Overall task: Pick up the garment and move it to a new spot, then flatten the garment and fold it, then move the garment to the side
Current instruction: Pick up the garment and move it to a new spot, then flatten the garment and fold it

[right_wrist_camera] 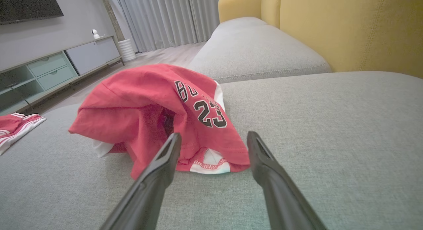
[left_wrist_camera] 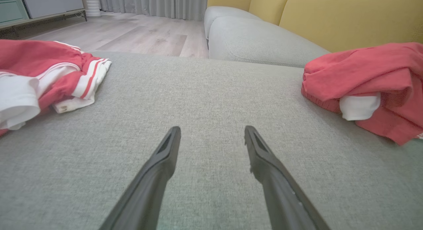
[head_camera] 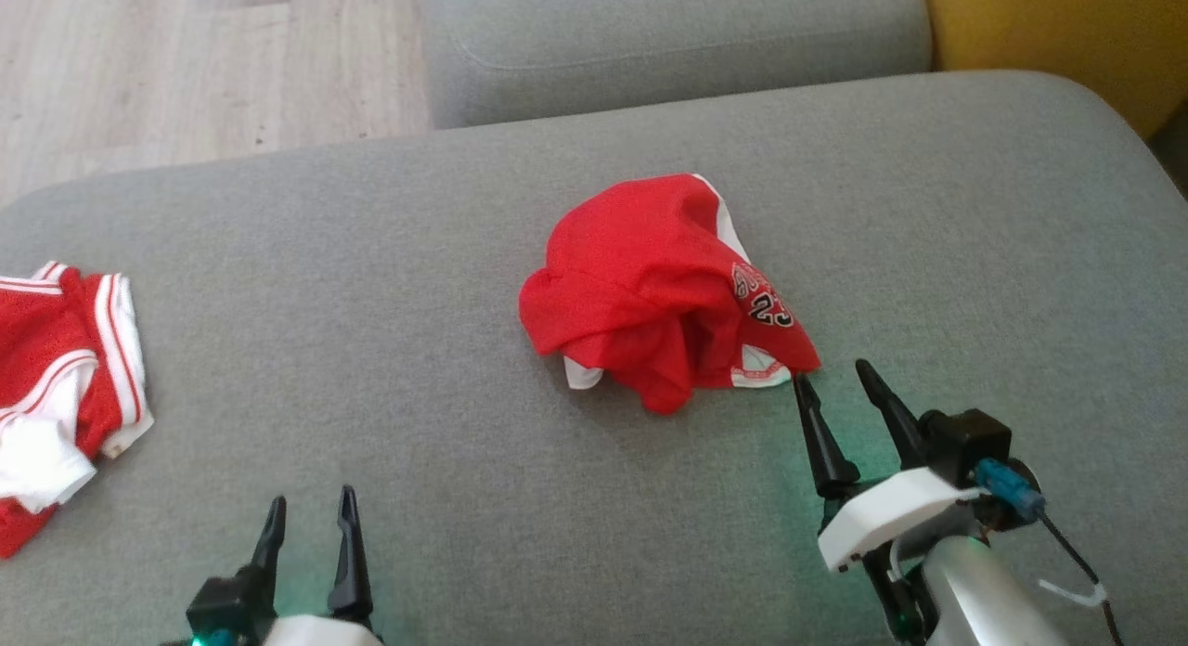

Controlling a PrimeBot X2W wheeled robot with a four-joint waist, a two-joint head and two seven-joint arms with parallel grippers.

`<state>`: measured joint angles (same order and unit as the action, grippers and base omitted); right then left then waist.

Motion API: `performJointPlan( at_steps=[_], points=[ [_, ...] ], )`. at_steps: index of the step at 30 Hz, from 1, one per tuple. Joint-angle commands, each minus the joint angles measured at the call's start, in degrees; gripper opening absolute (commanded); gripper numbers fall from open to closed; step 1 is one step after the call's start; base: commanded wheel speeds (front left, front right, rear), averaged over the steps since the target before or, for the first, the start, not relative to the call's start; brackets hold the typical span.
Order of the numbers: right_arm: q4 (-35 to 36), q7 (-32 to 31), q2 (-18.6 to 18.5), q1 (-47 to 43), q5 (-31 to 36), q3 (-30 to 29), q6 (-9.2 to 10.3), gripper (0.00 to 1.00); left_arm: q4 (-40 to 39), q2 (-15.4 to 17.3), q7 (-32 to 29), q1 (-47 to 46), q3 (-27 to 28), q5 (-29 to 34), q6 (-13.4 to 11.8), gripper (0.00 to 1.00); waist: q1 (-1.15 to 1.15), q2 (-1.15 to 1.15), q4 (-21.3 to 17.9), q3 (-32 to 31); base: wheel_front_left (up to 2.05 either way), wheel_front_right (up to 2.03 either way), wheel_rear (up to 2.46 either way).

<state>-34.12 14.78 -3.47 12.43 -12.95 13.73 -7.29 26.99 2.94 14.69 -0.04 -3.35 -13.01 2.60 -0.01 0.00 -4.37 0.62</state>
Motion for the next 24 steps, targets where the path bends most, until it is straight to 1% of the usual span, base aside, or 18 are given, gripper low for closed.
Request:
performJointPlan(
  at_steps=[1,5,9,16,19,24],
  points=[
    [1.19,0.22,0.59,0.74,0.53,0.7,-0.2,1.0,-1.91,0.02,0.3,-1.28,2.05,0.7,0.39,1.0,0.01,0.0,0.56,-0.42,0.0,0.0,0.0],
    [0.53,0.22,0.59,0.52,0.88,0.21,-0.2,1.0,-2.05,-0.03,0.3,-1.12,1.25,-0.15,0.48,1.0,0.01,0.0,0.9,-0.1,0.0,0.0,0.0],
    [-1.61,0.22,0.59,1.19,1.68,-0.25,-0.2,1.0,-2.2,-0.04,0.3,-1.64,0.07,-0.88,0.32,1.0,0.01,0.0,1.33,0.67,0.0,0.0,0.0],
    [-9.48,0.22,0.59,6.12,2.59,-2.1,-0.2,1.0,-1.99,-0.05,0.3,-3.91,-3.29,-1.49,0.39,1.0,0.01,0.0,3.69,4.52,0.0,0.0,0.0],
    [-12.88,0.22,0.59,8.58,1.47,-3.09,-0.2,1.0,-1.97,-0.05,0.3,-4.81,-4.48,-1.41,0.39,1.0,0.01,0.0,5.02,6.03,0.0,0.0,0.0],
    [-15.75,0.22,0.59,11.53,0.83,-4.18,-0.2,1.0,-1.64,-0.06,0.3,-5.62,-5.53,-1.52,0.13,1.0,0.01,0.0,6.51,7.64,0.0,0.0,0.0]
  ],
)
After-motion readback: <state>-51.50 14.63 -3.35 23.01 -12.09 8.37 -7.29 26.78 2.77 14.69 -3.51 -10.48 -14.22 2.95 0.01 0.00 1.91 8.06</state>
